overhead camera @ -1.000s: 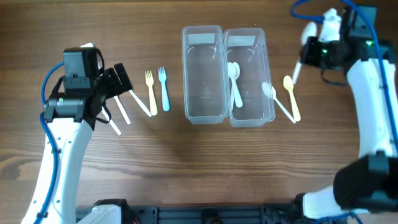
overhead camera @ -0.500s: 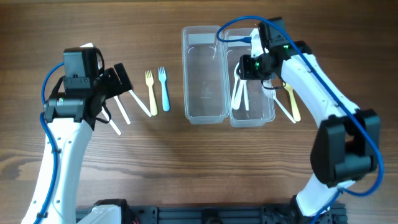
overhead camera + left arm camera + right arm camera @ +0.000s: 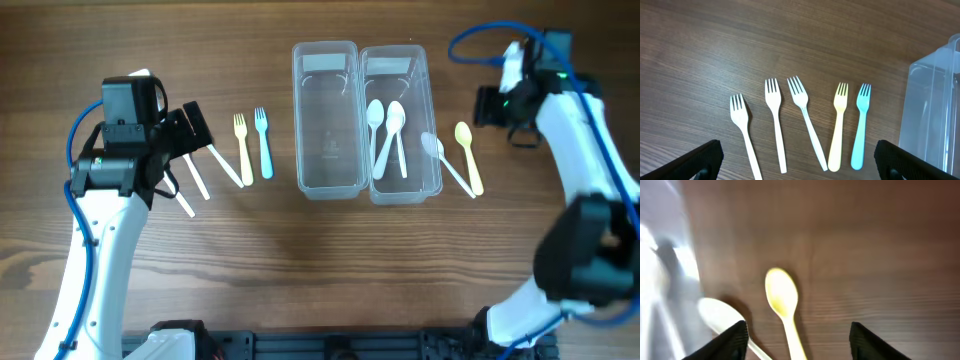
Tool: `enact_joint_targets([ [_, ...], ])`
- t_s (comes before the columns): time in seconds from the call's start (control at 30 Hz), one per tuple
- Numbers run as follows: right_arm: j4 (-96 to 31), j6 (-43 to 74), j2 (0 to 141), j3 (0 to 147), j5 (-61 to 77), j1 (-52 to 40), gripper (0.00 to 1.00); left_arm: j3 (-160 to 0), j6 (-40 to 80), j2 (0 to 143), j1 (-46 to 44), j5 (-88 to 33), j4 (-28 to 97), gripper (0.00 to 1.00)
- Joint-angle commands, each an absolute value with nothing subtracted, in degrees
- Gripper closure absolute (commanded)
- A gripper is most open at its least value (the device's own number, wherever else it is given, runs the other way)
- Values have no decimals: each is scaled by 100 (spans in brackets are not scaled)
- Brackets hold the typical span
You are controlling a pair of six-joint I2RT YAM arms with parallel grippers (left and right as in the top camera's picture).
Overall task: Pack container
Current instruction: 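Grasp the yellow spoon with the right gripper and place it in the right container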
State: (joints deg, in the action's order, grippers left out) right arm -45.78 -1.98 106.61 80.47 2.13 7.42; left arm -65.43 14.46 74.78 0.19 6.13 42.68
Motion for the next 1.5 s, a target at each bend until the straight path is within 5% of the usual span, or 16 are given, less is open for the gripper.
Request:
enact_joint_targets([
  [0.0,-4676,-309,11271,7994,530,722,42,-6661,1376,7496,60,604,4254,0],
  [0.47,-4770,-585,11909,7738,384,720,61,-6661,1376,7496,60,604,4254,0],
  [0.63,-4700,-215,11883,7649,386,720,88,-6661,1374,7496,60,604,4254,0],
  [1.0,-4882,447,9035,8484,1656,-30,92,-6661,1374,7496,60,604,4254,0],
  [1.27,-3997,1111,10392,8248,1247,-1146,92,-6661,1376,7496,60,604,4254,0],
  [1.33,-3795,1221,10965,8248,1466,-1146,82,-6661,1376,7496,60,604,4254,0],
  [1.47,-3835,1146,10906,8276,1546,-1160,77,-6661,1374,7496,60,604,4254,0],
])
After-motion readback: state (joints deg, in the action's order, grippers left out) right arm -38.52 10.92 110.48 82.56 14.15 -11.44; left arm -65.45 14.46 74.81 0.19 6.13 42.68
